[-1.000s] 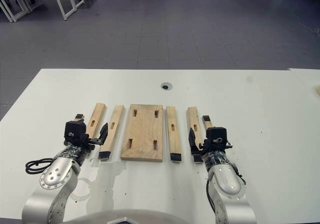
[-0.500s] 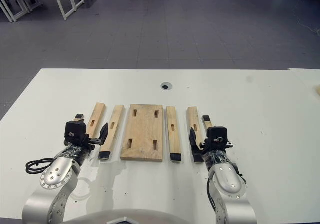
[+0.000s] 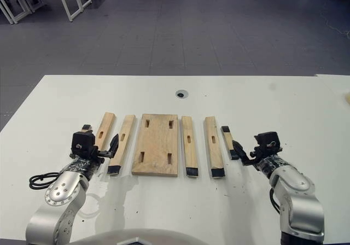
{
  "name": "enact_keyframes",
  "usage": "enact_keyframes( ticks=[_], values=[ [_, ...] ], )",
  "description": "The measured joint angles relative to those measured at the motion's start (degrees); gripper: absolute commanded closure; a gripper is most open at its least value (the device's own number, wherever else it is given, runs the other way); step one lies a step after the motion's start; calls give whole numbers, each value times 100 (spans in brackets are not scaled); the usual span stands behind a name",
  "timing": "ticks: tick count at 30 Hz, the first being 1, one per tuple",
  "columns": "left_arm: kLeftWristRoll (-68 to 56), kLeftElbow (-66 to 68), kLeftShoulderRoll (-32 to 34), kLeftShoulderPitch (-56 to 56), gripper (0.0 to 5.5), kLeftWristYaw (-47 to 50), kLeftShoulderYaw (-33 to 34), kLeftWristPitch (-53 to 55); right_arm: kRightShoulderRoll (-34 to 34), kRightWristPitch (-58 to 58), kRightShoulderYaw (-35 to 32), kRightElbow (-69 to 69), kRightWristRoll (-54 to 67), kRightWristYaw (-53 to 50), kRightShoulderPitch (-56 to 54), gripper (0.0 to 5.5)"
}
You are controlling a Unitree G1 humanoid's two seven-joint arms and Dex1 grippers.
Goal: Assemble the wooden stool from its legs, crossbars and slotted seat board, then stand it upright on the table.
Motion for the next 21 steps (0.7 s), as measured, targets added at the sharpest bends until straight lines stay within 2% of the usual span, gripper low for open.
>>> enact_keyframes(
  ticks=[12, 16, 21],
  values=[
    [0, 20, -8, -230, 120, -8, -6, 6, -13, -634, 505, 1094, -78, 160, 292, 148],
    [0, 44, 2, -298, 120, -8, -9, 12, -27, -949, 646, 1636, -124, 206, 51, 148],
    [-2, 97, 26, -351, 120, -12, -12, 20, -27, -1088, 706, 1930, -128, 116, -164, 250]
  ],
)
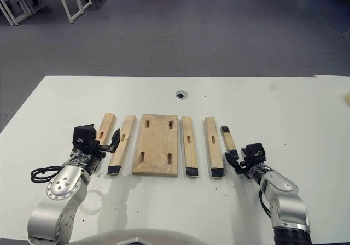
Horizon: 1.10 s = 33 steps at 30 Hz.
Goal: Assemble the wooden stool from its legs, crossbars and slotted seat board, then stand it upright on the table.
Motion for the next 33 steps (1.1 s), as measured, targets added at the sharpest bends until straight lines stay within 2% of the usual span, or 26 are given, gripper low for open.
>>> enact_keyframes(
  ticks=[6, 9, 13, 18, 20, 22, 24, 27, 30, 33],
  values=[
    [1, 4, -2, 25, 120, 1, -34, 0, -82, -14, 161, -73, -13, 23, 10, 378],
    [2, 40, -8, 24, 120, 1, -63, -4, -133, -62, 188, 6, -13, 19, -33, 421],
    [2, 76, -8, 24, 120, 1, -65, -15, -152, -274, 148, 178, -24, -97, -49, 421],
    [-273, 210, -6, -272, 120, -179, 201, 100, -159, -690, -497, 88, -250, -929, -203, 421],
    [-1020, 312, -322, -609, 120, -364, 640, 682, -138, -740, -496, -628, -249, -1151, -625, 421],
    [-2170, 426, -907, -974, 120, -444, 1225, 1565, 51, -697, -189, -1366, -234, -1220, -909, 421],
    [-3773, 921, -1434, -1688, 120, -448, 2106, 2623, 489, -429, 531, -2048, -212, -1260, -896, 421],
    [-5210, 2028, -1563, -2667, 120, -147, 3282, 3420, 958, -130, 1493, -2588, -192, -1305, -889, 421],
    [-6218, 2888, -1547, -3028, 120, 447, 3889, 3750, 1167, 38, 1956, -2641, -306, -1376, -945, 421],
    [-6989, 3334, -1586, -3223, 120, 910, 3964, 3852, 1335, 136, 2234, -2725, -359, -1446, -1079, 421]
  ],
)
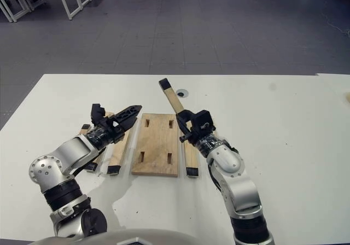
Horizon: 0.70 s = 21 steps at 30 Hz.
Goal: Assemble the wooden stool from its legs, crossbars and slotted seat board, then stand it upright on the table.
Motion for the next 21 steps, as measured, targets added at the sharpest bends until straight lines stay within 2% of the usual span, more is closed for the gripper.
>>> enact_keyframes(
  ticks=[11, 21],
  values=[
    [-1032, 575, 426, -115, 120, 569, -759, -455, 185, 269, 1058, -470, -116, 73, 402, 421],
    [-1574, 626, 799, -52, 280, 729, -1270, -1036, 169, 363, 1169, -607, -117, 88, 536, 421]
  ],
)
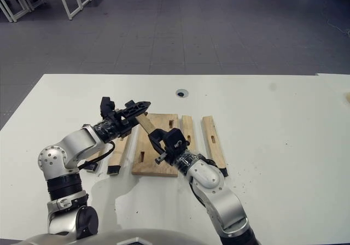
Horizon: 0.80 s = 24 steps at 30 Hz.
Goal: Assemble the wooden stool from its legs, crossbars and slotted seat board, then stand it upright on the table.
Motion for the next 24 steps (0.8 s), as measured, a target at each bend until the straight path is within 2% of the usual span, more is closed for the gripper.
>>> enact_keyframes(
  ticks=[14, 21, 22, 24],
  values=[
    [-615, 46, 493, 305, 495, 96, -522, -708, -13, -7, 0, -98, 1, 8, 65, 422],
    [-808, 2, 785, 390, 504, 115, -741, -857, -1, 16, 9, -176, 14, 49, 133, 422],
    [-845, 0, 829, 393, 505, 114, -762, -866, 2, 21, 7, -182, 23, 57, 134, 383],
    [-917, -26, 889, 401, 509, 101, -811, -928, -5, 76, -28, -189, 23, 65, 137, 354]
  ],
)
